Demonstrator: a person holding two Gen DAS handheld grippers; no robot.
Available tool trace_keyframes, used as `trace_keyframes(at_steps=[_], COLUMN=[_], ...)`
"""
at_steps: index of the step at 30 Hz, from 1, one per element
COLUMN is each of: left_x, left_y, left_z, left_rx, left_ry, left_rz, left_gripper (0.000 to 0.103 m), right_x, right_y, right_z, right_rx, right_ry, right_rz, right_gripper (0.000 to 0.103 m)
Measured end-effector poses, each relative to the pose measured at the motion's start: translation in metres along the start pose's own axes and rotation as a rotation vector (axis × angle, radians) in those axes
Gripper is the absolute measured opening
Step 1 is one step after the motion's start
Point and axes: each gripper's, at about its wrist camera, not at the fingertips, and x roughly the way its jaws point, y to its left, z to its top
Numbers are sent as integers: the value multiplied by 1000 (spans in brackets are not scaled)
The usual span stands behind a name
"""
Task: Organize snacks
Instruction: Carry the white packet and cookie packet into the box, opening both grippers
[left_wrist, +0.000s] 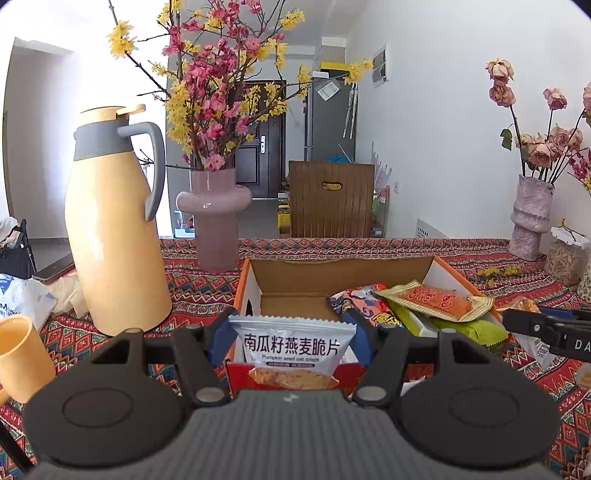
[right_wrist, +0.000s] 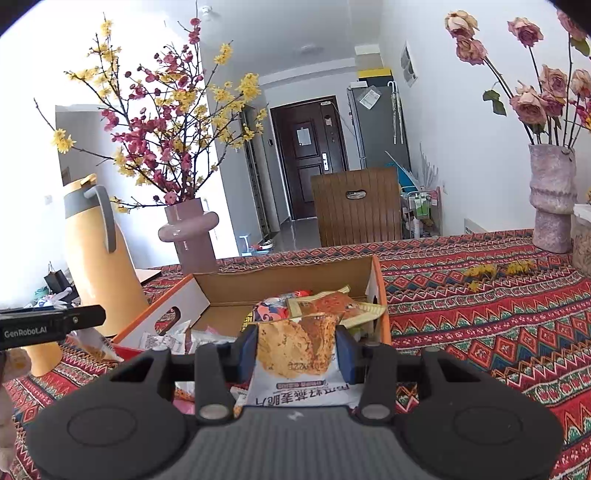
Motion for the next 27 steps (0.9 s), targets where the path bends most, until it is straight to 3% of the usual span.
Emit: trace_keyframes(at_steps=[8, 16, 27], left_x=[16, 42, 80], left_y=[-2, 2, 11], left_z=[21, 29, 12], left_rx=[-13, -49, -92], left_ry=[-22, -30, -37], left_rz=[1, 22, 59], left_gripper=[64, 64, 64], right_x=[28, 66, 97], right_y=[22, 32, 35], right_z=[22, 29, 17], right_rx=[-59, -79, -84], right_ry=[-3, 7, -6], right_rz=[12, -32, -62], right_gripper=[43, 43, 43])
